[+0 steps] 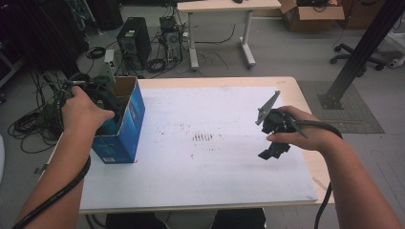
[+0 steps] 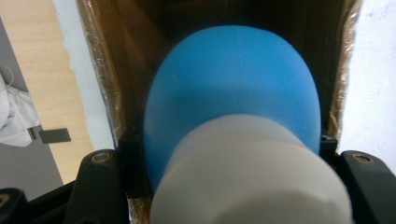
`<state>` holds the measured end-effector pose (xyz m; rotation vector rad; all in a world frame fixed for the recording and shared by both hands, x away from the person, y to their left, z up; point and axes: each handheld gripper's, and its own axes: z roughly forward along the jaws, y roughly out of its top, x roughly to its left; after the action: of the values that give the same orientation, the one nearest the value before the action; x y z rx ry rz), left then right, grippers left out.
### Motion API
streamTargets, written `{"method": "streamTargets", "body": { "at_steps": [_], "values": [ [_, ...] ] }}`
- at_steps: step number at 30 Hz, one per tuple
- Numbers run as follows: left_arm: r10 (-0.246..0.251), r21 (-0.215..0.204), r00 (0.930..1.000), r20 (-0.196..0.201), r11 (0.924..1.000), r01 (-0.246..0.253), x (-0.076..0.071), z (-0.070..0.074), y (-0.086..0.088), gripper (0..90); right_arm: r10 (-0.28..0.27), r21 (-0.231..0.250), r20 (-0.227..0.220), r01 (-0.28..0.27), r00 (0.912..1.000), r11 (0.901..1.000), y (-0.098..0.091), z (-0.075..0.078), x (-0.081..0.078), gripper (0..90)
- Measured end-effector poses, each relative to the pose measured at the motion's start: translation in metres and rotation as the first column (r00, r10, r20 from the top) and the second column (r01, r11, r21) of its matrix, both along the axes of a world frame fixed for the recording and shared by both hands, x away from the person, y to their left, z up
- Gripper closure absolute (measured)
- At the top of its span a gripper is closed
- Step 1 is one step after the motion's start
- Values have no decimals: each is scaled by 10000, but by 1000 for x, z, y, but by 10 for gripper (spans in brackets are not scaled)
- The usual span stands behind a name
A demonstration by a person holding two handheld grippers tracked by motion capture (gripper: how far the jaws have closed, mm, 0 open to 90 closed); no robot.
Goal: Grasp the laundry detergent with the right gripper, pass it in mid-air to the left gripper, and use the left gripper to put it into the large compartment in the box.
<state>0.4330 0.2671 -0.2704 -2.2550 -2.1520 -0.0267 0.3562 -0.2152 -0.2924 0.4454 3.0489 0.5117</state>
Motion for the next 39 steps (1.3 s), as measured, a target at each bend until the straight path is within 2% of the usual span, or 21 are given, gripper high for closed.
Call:
{"method": "streamTargets", "body": {
  "at_steps": [17, 23, 39],
  "values": [
    [18, 67, 9998, -180, 10000, -17, 2, -14, -1, 380, 26, -15, -81, -27, 10000, 10000, 1, -4, 1, 72],
    [42, 163, 9992, -402, 9999, -36, 3, -22, 2, 379, 45, -29, -105, -46, 9999, 10000, 1, -5, 1, 71],
    [-30, 24, 9996, -263, 10000, 31, 1, -24, 5, 376, 59, 27, -85, -59, 9999, 10000, 3, -3, 0, 71]
  ]
}}
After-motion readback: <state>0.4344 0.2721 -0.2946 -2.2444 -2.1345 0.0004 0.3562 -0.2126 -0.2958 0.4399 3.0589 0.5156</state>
